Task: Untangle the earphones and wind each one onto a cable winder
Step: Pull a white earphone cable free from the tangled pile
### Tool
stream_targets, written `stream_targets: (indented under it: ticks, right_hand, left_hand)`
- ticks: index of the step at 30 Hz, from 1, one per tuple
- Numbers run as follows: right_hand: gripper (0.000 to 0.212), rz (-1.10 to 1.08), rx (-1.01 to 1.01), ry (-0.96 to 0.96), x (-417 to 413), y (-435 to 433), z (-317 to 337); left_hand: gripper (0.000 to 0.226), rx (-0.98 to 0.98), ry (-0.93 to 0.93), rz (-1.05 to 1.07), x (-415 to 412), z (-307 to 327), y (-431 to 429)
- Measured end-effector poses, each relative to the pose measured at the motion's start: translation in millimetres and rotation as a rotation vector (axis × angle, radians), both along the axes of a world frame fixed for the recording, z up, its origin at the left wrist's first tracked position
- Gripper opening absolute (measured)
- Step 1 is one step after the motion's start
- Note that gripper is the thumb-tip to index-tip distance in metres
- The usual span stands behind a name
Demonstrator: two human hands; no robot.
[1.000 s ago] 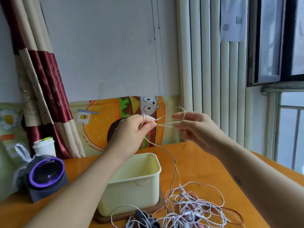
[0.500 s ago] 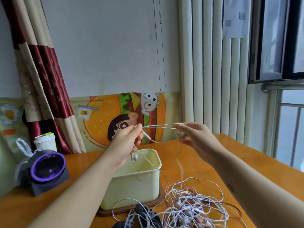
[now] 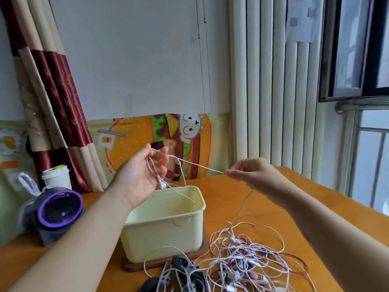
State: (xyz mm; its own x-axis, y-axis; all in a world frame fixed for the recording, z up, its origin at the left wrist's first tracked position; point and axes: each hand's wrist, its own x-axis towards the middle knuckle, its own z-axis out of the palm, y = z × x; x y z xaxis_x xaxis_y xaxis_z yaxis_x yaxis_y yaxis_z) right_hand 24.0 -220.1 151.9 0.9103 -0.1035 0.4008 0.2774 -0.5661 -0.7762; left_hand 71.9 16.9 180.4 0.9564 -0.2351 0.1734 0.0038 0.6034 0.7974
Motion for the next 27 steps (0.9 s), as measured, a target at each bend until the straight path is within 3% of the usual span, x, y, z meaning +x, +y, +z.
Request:
stream_targets:
  ticks: [5, 8, 10, 14, 16, 18, 24, 27]
  right_hand:
    - [0.013, -0.045, -0.225, -0.062, 5, -10, 15]
    - [0.018, -0.168, -0.173, -0.051, 18, -24, 12]
    - [0.024, -0.159, 0.027, 0.026, 23, -29, 4]
    - [0.038, 0.087, 0.728, 0.305, 25, -24, -13]
    - [0.045, 0.138, 0.884, 0.339, 26, -22, -16]
    - [0.051, 0.100, 0.796, 0.311, 26, -22, -18]
    - [0.051, 0.051, 0.239, 0.204, 19, -20, -9]
    - [0.052, 0.100, 0.152, 0.320, 17, -19, -12]
  left_hand:
    - [0.029, -0.097, -0.080, 0.091, 5, 29, 0]
    - [0.027, -0.188, -0.150, 0.178, 7, 51, 5]
    - [0.027, -0.176, -0.184, 0.205, 6, 57, 5]
    - [0.026, -0.103, -0.188, 0.209, 1, 49, -1]
    - [0.028, -0.083, -0.175, 0.210, 1, 41, -3]
    - [0.028, -0.058, -0.160, 0.211, 3, 34, -4]
    - [0.026, -0.018, -0.163, 0.201, 6, 30, -4]
    - [0.028, 0.019, -0.216, 0.190, 4, 32, -6]
